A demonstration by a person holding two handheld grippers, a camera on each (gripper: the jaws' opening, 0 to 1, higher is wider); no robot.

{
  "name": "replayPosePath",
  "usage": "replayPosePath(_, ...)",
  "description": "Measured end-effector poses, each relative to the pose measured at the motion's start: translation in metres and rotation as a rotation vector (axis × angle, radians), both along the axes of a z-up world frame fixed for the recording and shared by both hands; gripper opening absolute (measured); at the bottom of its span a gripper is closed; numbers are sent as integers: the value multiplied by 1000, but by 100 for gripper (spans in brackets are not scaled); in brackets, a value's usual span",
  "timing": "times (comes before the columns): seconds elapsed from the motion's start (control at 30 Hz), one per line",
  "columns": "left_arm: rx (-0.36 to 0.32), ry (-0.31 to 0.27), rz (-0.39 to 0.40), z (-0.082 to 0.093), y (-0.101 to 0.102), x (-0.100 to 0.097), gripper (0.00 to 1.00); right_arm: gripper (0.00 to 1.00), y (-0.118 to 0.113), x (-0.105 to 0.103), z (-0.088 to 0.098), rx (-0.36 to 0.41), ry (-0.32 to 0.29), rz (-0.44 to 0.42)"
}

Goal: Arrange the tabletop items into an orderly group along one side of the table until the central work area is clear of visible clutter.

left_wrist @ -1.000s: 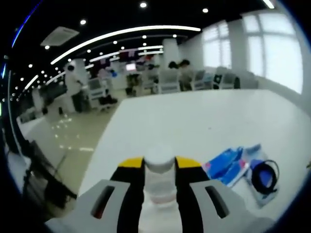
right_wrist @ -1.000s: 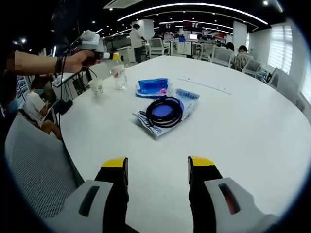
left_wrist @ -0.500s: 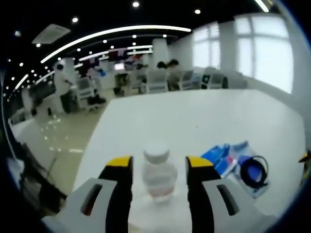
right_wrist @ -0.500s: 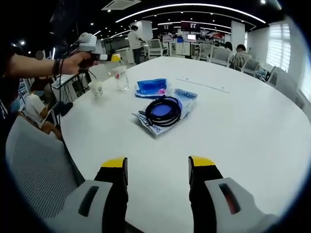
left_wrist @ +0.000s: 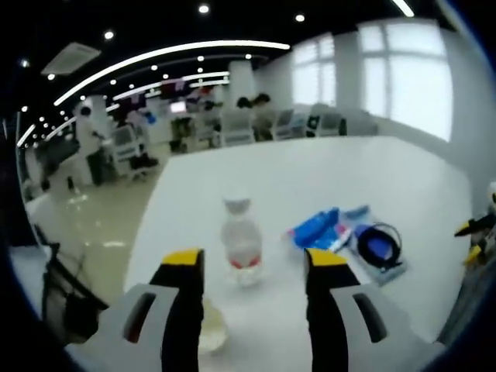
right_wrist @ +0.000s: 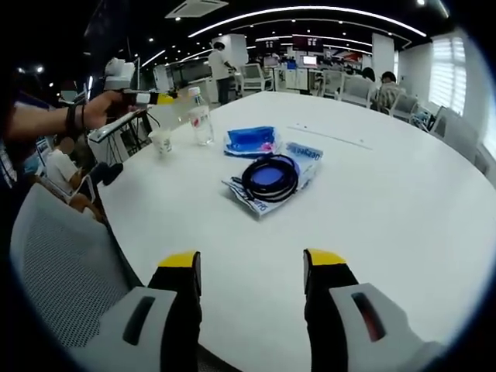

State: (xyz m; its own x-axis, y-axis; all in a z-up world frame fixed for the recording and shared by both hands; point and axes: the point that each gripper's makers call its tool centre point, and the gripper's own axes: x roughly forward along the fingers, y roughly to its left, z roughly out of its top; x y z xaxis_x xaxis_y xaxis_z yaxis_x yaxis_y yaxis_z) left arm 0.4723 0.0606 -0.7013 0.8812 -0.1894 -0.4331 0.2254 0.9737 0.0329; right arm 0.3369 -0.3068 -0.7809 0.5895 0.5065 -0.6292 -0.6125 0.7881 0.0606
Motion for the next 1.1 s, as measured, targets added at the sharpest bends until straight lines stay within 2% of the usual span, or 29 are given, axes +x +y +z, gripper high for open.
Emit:
replayPosePath(0.17, -39, 17, -3, -4, -10, -28, 50, 55, 8, -1, 1, 3, 1, 25)
replayPosePath(0.37, -40, 39, -18, -10, -24, -55, 53, 55, 23, 3, 5, -4, -17, 73)
replayPosePath(0.5, -61, 34, -10, -5, -30, -66, 54, 54, 30, 11, 5, -4, -24, 86)
replayPosePath(0.7, -91, 26, -20, -2, -44, -79, 56, 53, 36, 24, -3, -27, -1, 92)
replayPosePath(0.9, -95, 31, -13, -3, -51, -93, 57, 52, 47, 36, -4, 3, 8, 100)
replayPosePath(1.0, -77, 53, -41, -9, -57, -97, 58, 54, 52, 41, -10, 3, 20, 108)
replayPosePath(1.1, -81, 54, -52, -8, -63, -102, 58, 55, 57, 46, -13, -2, 25, 119)
